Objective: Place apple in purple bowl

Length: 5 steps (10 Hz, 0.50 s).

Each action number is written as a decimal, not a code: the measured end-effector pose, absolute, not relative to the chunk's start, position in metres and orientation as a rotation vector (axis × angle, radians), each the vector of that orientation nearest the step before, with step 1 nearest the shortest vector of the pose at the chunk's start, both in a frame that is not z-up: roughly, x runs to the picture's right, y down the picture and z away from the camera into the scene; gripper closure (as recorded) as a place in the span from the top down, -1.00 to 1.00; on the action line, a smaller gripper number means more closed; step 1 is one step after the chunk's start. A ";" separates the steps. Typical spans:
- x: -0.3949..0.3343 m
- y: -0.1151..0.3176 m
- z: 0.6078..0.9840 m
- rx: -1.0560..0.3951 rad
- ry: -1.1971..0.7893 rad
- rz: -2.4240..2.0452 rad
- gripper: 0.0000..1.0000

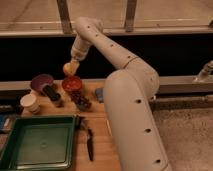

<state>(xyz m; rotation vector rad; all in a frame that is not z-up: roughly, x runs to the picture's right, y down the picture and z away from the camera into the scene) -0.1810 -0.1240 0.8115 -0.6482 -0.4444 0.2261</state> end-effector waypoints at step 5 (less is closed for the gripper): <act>-0.176 -0.127 0.822 -0.238 -0.671 0.644 -1.00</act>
